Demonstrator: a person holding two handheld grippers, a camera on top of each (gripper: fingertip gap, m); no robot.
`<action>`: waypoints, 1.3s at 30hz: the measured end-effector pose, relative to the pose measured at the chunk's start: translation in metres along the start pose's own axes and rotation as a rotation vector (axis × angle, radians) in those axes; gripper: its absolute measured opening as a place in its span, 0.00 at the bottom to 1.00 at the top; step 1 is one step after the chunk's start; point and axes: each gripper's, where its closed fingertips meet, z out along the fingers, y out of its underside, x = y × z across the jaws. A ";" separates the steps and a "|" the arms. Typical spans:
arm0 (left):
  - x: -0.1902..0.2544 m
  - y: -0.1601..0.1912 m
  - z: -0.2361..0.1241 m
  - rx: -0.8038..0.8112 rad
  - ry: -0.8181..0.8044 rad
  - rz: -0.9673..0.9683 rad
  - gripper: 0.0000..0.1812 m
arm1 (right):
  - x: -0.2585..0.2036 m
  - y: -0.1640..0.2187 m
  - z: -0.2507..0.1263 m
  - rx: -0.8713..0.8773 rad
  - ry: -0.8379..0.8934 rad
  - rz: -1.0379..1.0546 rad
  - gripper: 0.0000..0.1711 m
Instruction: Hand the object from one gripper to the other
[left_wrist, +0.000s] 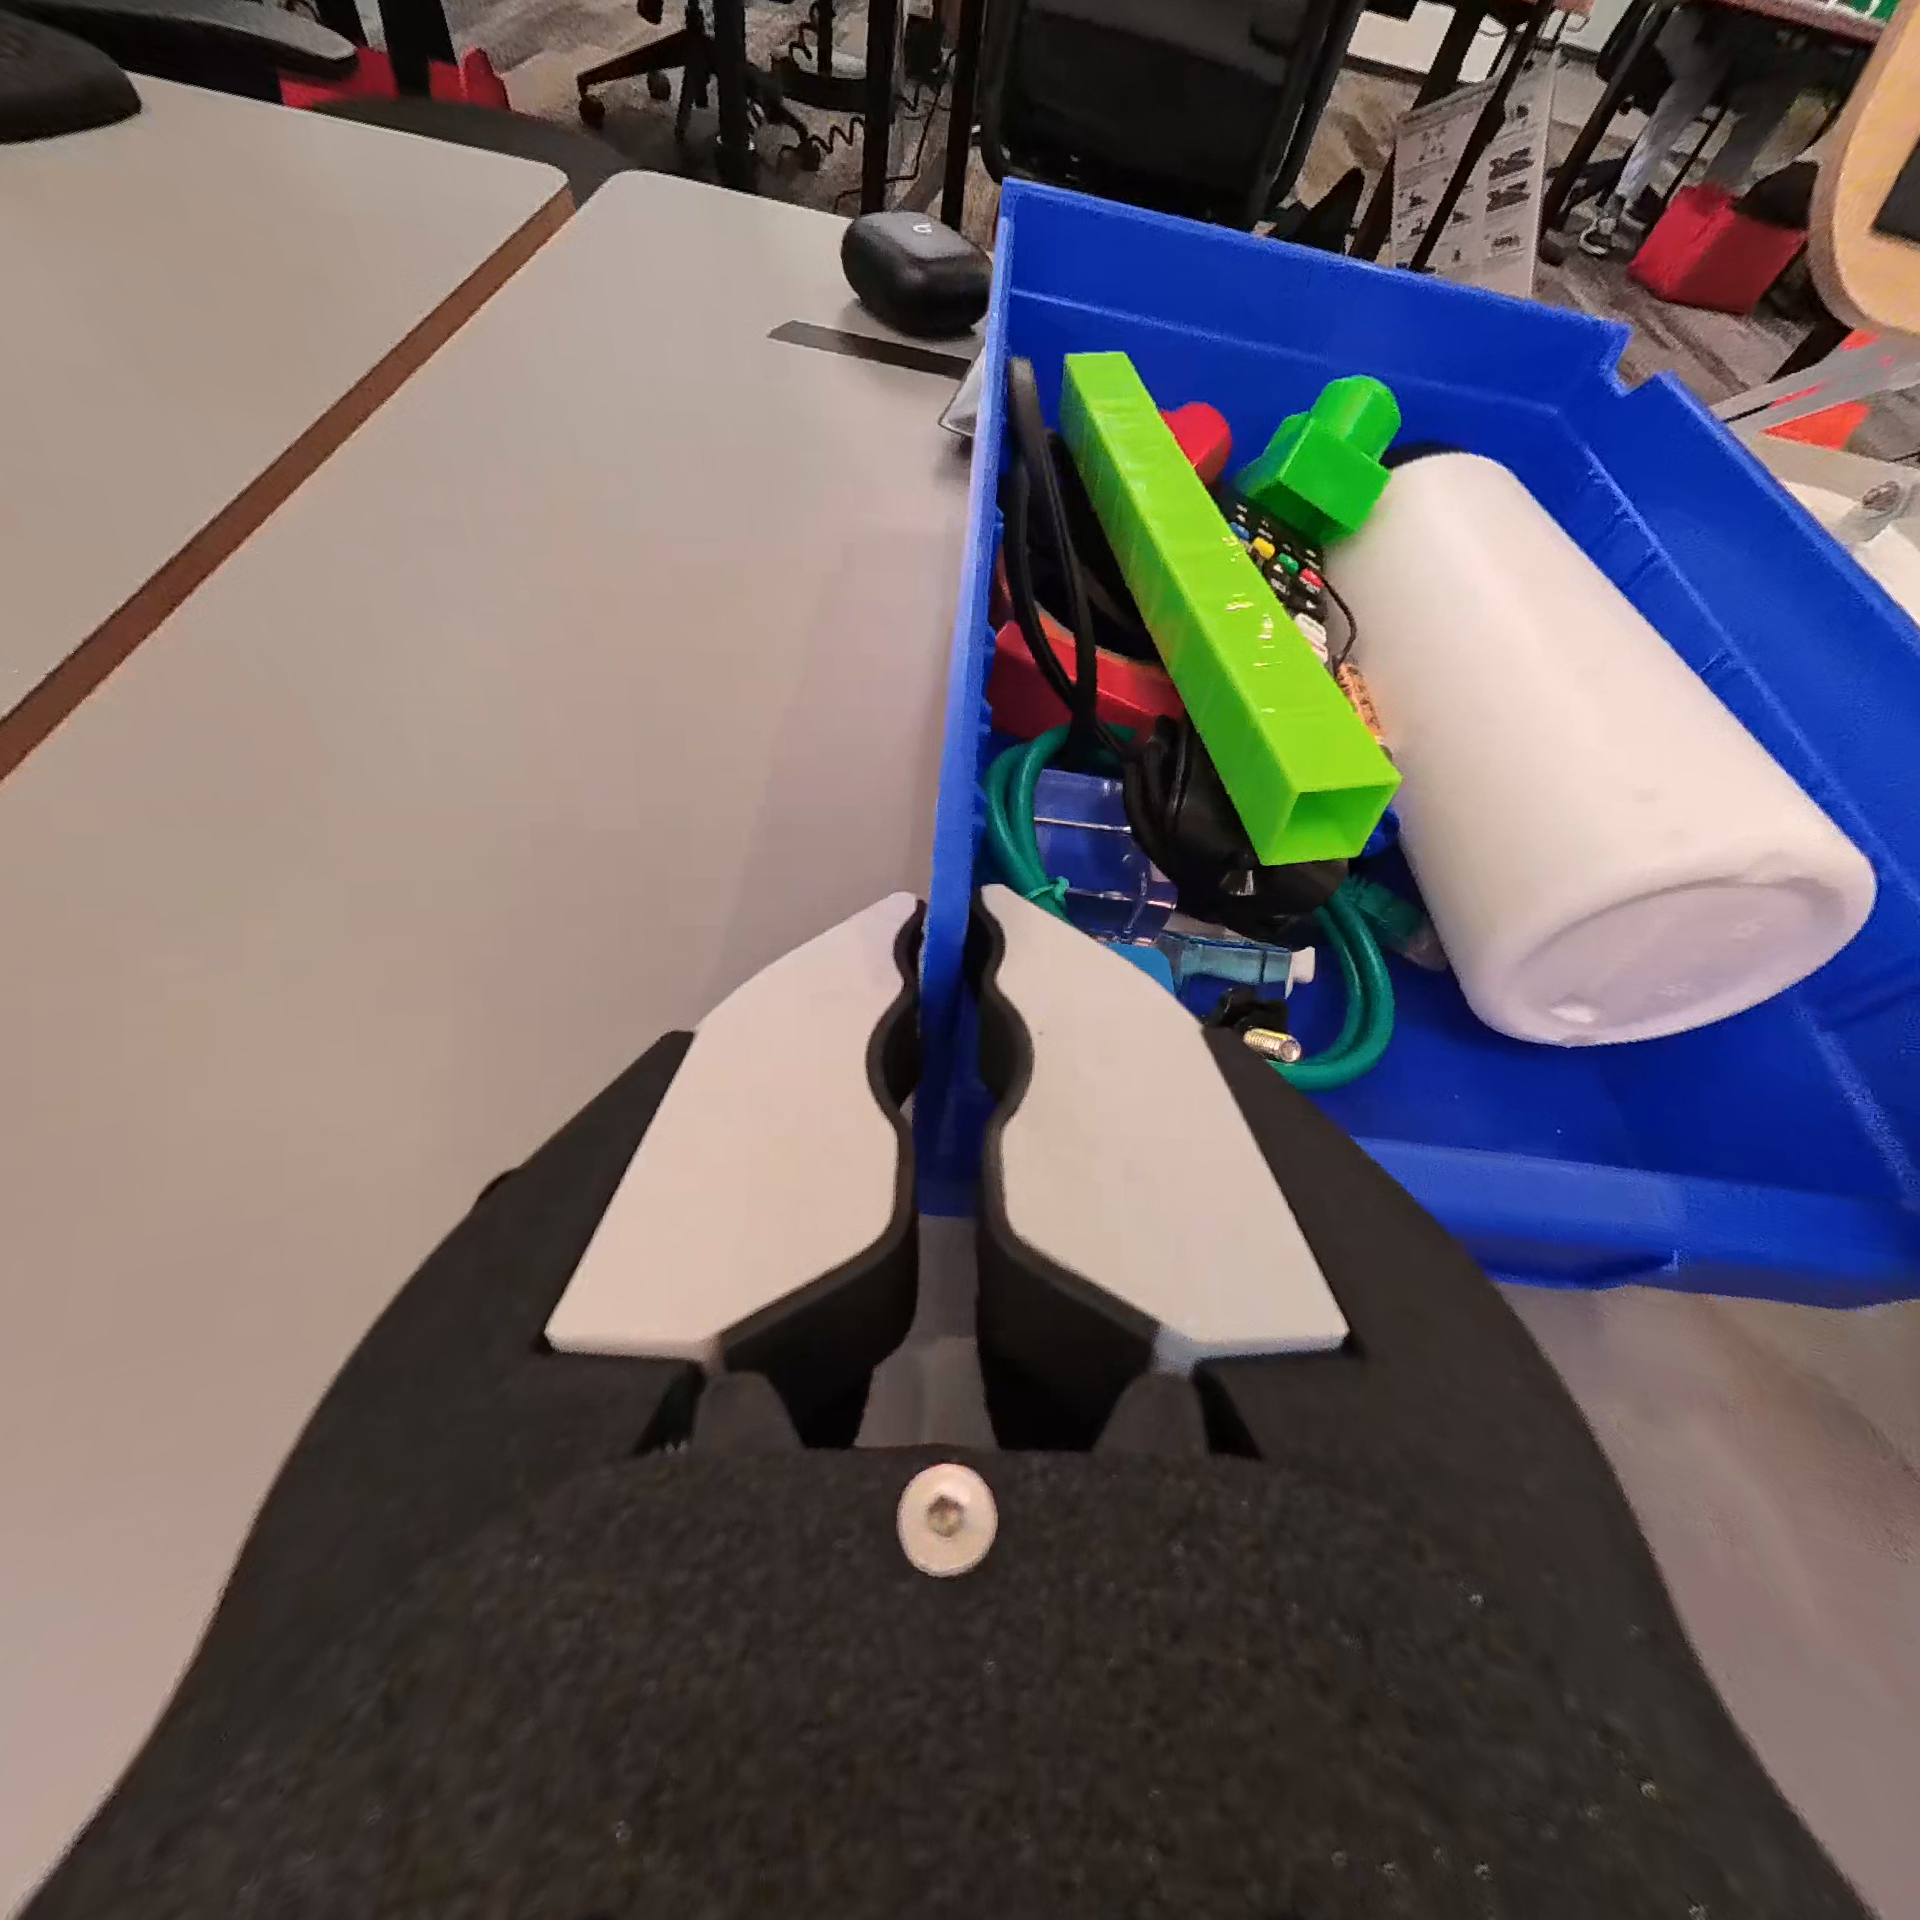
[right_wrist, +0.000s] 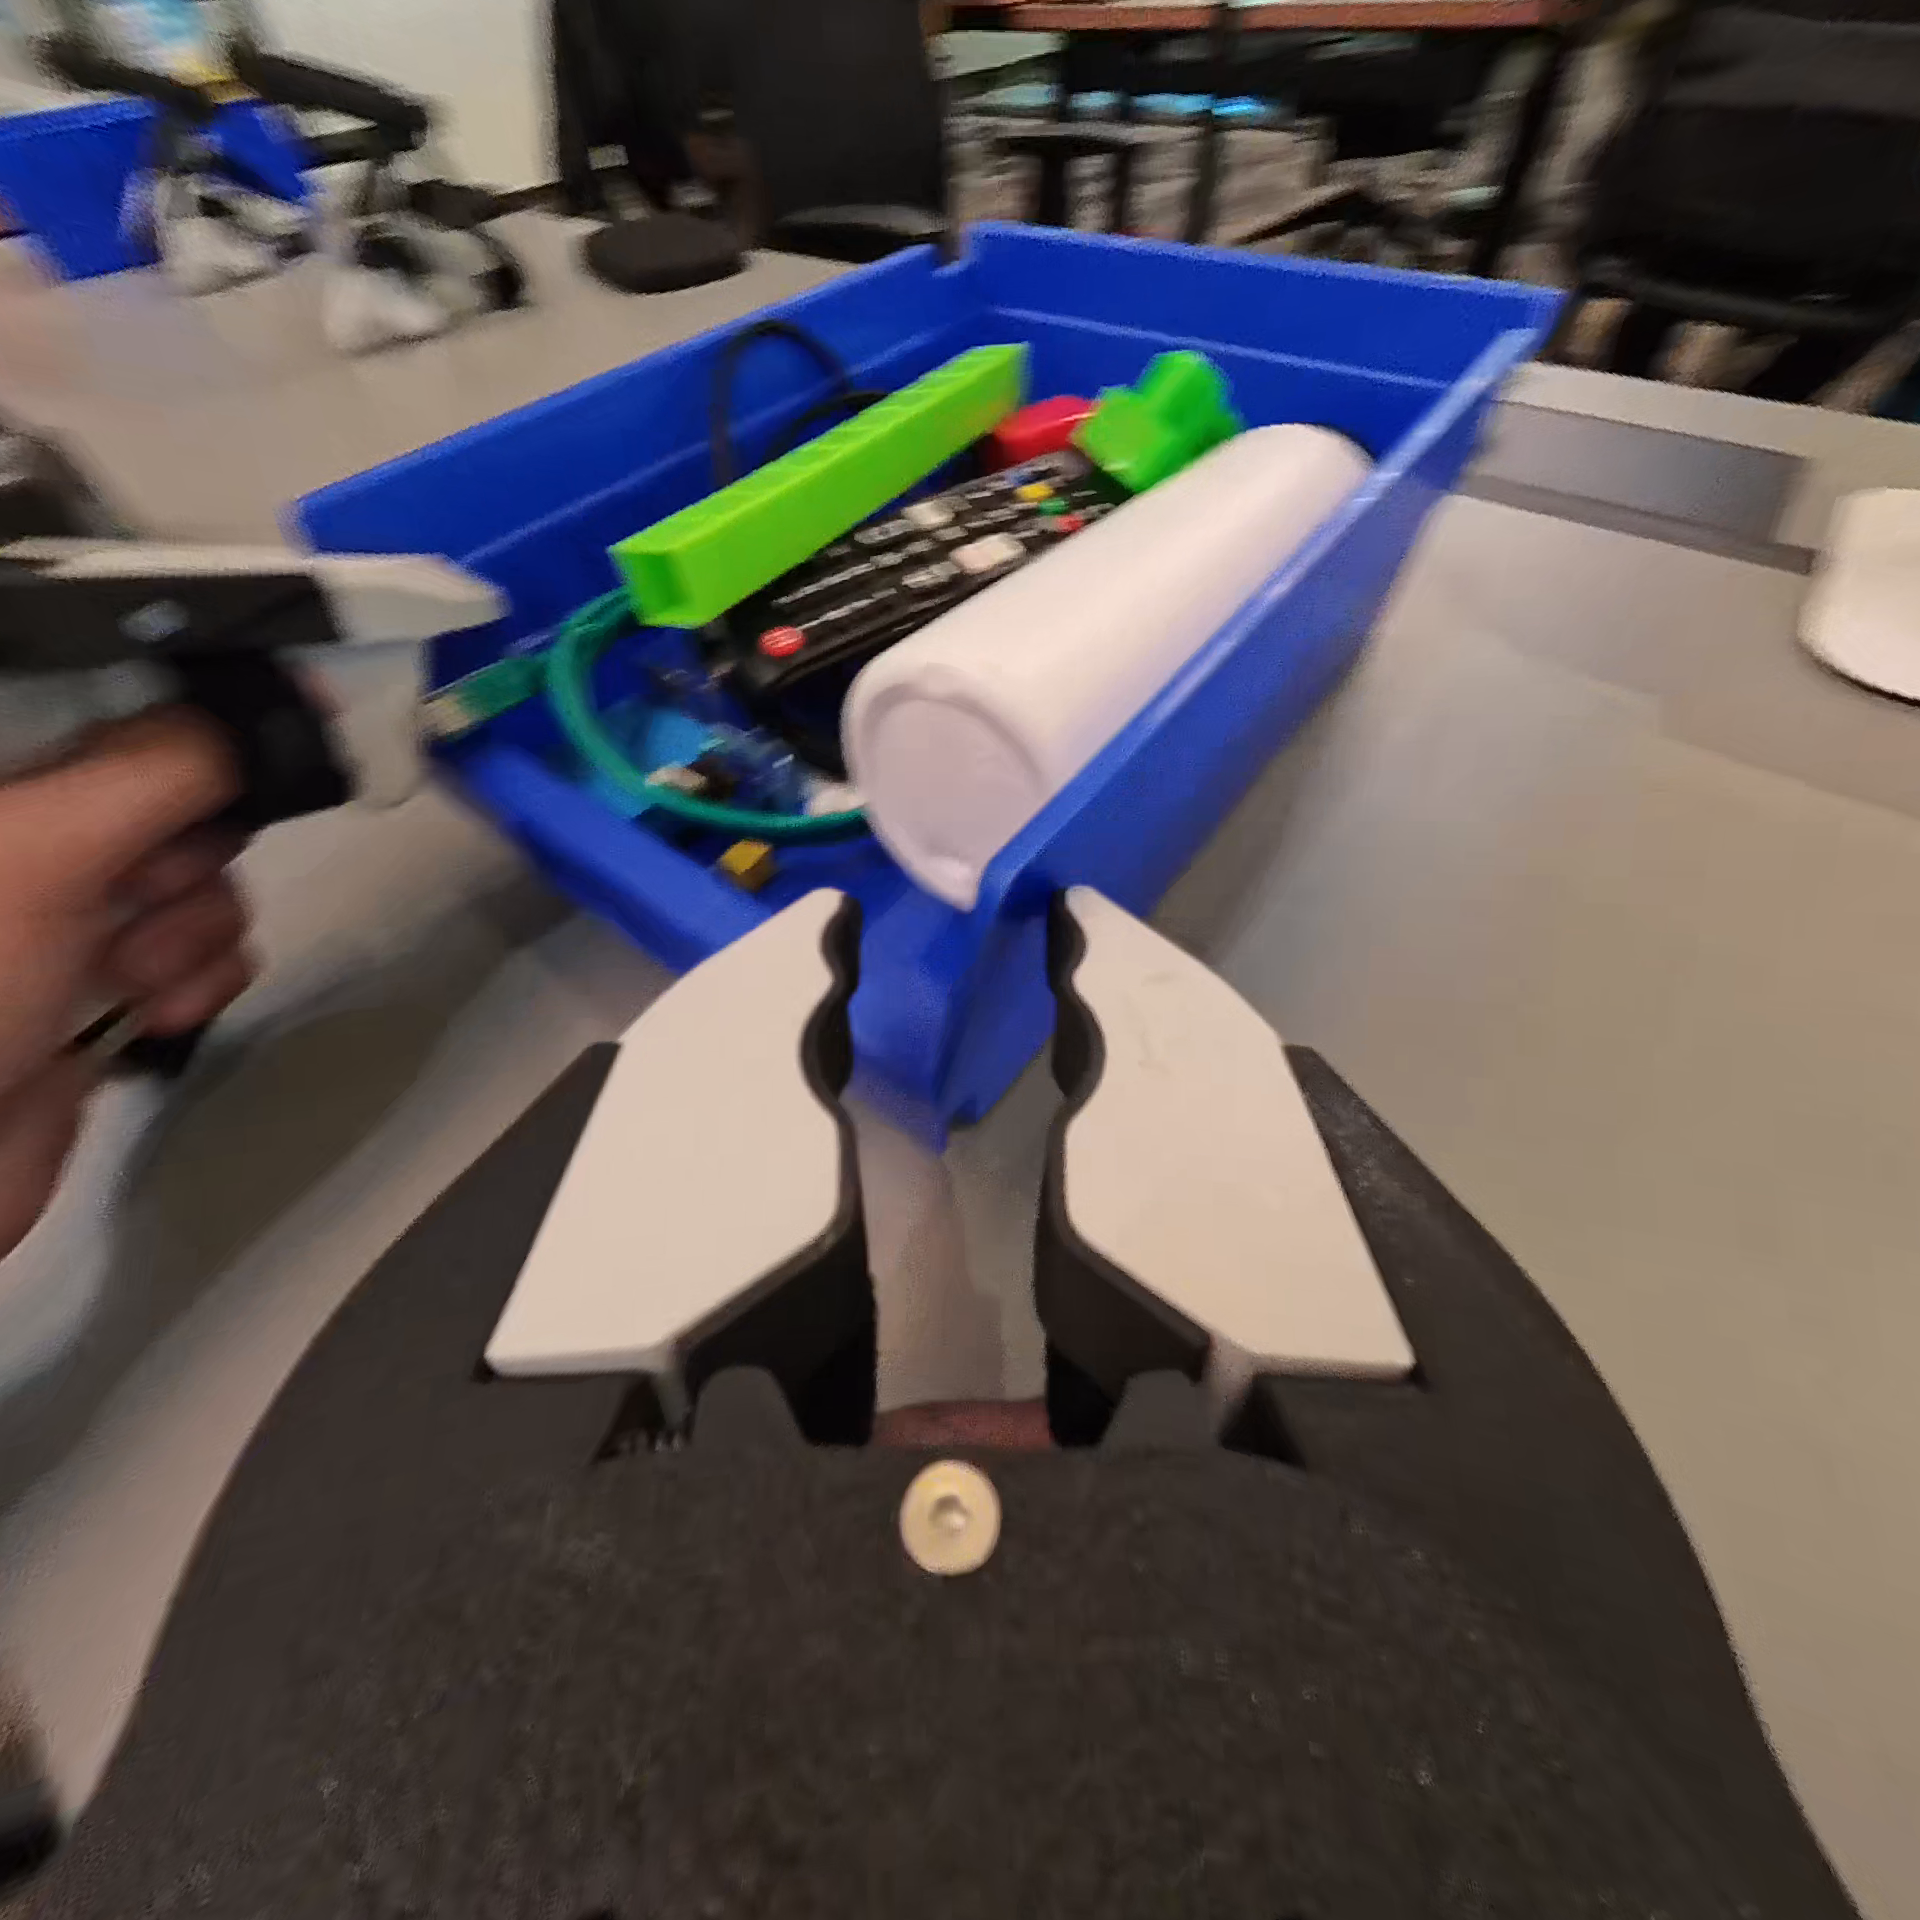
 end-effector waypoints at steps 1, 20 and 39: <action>0.000 0.000 0.000 0.005 -0.002 0.005 0.03 | -0.007 0.003 -0.010 -0.013 -0.080 -0.032 0.21; 0.097 -0.040 -0.038 0.223 0.074 0.007 0.22 | 0.318 -0.007 -0.286 0.235 0.231 0.089 0.28; 0.161 0.048 -0.026 -0.149 0.235 0.113 0.23 | 0.430 0.091 -0.322 0.044 0.571 0.249 0.23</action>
